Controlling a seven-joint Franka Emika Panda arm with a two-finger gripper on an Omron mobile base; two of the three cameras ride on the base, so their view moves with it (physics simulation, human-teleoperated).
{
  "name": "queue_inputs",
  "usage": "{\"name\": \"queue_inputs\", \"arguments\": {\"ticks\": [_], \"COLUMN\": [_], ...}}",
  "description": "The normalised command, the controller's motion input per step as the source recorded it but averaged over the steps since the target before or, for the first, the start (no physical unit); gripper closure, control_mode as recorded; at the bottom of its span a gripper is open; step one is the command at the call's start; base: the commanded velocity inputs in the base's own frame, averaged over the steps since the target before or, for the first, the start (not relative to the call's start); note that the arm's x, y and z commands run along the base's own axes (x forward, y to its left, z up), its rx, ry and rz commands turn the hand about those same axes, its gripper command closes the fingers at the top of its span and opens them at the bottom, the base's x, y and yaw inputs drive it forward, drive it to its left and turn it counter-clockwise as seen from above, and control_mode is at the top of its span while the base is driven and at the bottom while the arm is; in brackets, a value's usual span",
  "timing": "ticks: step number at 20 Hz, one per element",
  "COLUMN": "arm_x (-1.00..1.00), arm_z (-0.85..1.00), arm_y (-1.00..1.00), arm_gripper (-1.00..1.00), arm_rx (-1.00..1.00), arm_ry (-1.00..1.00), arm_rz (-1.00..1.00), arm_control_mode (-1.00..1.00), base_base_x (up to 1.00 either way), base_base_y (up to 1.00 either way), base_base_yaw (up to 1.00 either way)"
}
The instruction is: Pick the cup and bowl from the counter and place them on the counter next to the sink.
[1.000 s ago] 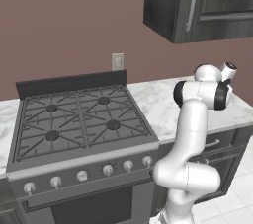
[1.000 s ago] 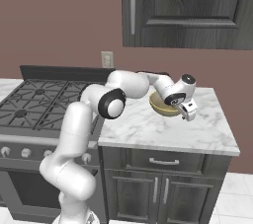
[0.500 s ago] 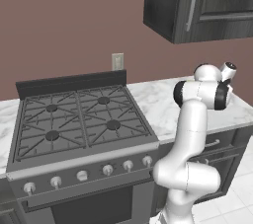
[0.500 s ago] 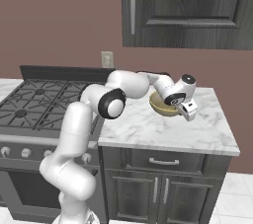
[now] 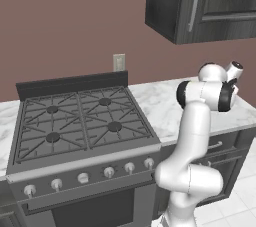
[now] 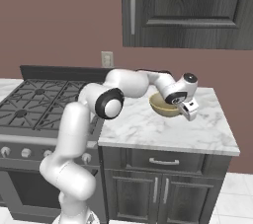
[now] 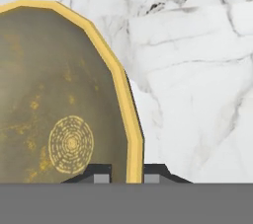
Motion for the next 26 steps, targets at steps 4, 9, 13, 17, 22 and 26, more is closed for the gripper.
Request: {"name": "queue_inputs", "arguments": {"ticks": [4, 9, 13, 17, 22, 26], "arm_x": [-0.52, -0.45, -0.23, -0.21, -0.40, -0.57], "arm_z": [0.28, 0.26, 0.12, 0.11, 0.19, 0.20], "arm_y": [0.00, 0.00, 0.03, 0.09, 0.31, 0.34], "arm_gripper": [1.00, 1.00, 1.00, 1.00, 1.00, 1.00], "arm_rx": [0.00, 0.00, 0.00, 0.00, 0.00, 0.00], "arm_ry": [-0.02, -0.04, -0.08, -0.08, -0.01, 0.00], "arm_rz": [0.05, 0.06, 0.04, 0.03, 0.05, 0.06], "arm_control_mode": [-1.00, -1.00, -1.00, -1.00, -1.00, -1.00], "base_base_x": [0.00, 0.00, 0.00, 0.00, 0.00, 0.00], "base_base_y": [0.00, 0.00, 0.00, 0.00, 0.00, 0.00], "base_base_yaw": [0.00, 0.00, 0.00, 0.00, 0.00, 0.00]}}
